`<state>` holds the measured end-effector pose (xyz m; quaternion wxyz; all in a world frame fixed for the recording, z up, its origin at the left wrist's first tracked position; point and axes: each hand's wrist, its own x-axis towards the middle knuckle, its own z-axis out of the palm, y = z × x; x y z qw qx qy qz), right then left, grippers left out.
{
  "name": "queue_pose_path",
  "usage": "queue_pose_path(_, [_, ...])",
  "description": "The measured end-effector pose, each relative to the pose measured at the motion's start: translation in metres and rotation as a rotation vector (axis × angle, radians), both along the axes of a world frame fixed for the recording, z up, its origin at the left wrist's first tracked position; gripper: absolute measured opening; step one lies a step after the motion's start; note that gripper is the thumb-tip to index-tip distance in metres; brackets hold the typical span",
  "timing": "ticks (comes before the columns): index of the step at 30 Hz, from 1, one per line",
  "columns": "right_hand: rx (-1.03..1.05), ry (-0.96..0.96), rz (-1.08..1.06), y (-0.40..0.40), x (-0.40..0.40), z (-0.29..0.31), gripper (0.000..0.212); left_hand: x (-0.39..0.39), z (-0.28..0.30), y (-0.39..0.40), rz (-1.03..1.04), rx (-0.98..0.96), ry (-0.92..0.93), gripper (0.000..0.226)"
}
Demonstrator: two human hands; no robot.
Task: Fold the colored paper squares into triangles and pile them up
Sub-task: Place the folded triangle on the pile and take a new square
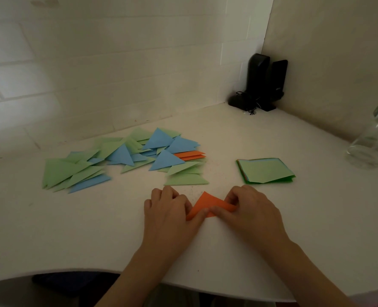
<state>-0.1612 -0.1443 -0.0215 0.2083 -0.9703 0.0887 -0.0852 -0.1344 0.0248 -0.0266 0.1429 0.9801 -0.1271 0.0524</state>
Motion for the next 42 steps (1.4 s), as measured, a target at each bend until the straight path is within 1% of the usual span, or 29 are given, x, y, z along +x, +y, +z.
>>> queue_pose_path(2, [0.074, 0.003, 0.003, -0.003, 0.000, 0.001, 0.031, 0.001, 0.001, 0.004, -0.001, -0.037, 0.014, 0.036])
queue_pose_path(4, [0.191, -0.004, 0.024, -0.009, 0.000, 0.001, 0.030, 0.002, 0.002, 0.006, -0.006, -0.066, 0.027, 0.034])
queue_pose_path(6, [0.264, 0.002, 0.046, -0.013, 0.002, 0.002, 0.030, 0.003, 0.002, 0.009, -0.010, -0.093, 0.031, 0.032])
queue_pose_path(10, [0.326, 0.025, 0.057, -0.018, 0.005, 0.001, 0.026, 0.003, 0.002, 0.018, -0.028, -0.181, 0.027, 0.027])
queue_pose_path(16, [0.426, -0.007, 0.105, -0.027, 0.001, 0.002, 0.019, 0.002, 0.008, 0.026, -0.049, -0.272, 0.092, 0.017])
queue_pose_path(19, [0.442, -0.028, 0.091, -0.026, -0.003, 0.002, 0.017, -0.004, 0.011, 0.020, -0.075, -0.234, 0.045, 0.018])
queue_pose_path(23, [0.407, -0.072, 0.080, -0.022, -0.007, 0.001, 0.016, -0.022, 0.015, -0.014, -0.068, -0.161, -0.047, 0.029])
queue_pose_path(25, [0.398, -0.075, 0.076, -0.021, -0.007, 0.000, 0.017, -0.023, 0.016, -0.027, -0.013, -0.078, -0.035, 0.038])
queue_pose_path(27, [0.401, -0.062, 0.077, -0.022, -0.007, -0.001, 0.017, -0.017, 0.017, -0.031, 0.014, -0.043, 0.030, 0.044])
queue_pose_path(30, [0.402, -0.068, 0.089, -0.023, -0.007, 0.000, 0.016, -0.001, 0.020, -0.025, -0.018, -0.123, 0.150, 0.044])
queue_pose_path(33, [0.430, -0.078, 0.085, -0.024, -0.007, 0.002, 0.015, 0.012, 0.022, -0.016, -0.053, -0.288, 0.225, 0.029])
queue_pose_path(35, [0.474, -0.181, 0.027, -0.031, -0.006, 0.005, 0.014, 0.023, 0.024, -0.012, -0.078, -0.404, 0.233, 0.018])
queue_pose_path(37, [0.374, -0.352, -0.029, -0.046, -0.002, 0.008, 0.017, 0.040, 0.029, -0.010, -0.079, -0.502, 0.188, 0.014])
queue_pose_path(38, [0.295, -0.390, -0.045, -0.055, 0.001, 0.008, 0.020, 0.052, 0.032, -0.009, -0.069, -0.543, 0.163, 0.013])
queue_pose_path(40, [0.138, -0.372, -0.048, -0.070, 0.009, 0.008, 0.029, 0.074, 0.039, -0.012, -0.038, -0.596, 0.116, 0.011])
queue_pose_path(42, [0.029, -0.297, -0.038, -0.079, 0.017, 0.005, 0.037, 0.096, 0.044, -0.017, -0.022, -0.616, 0.066, 0.008])
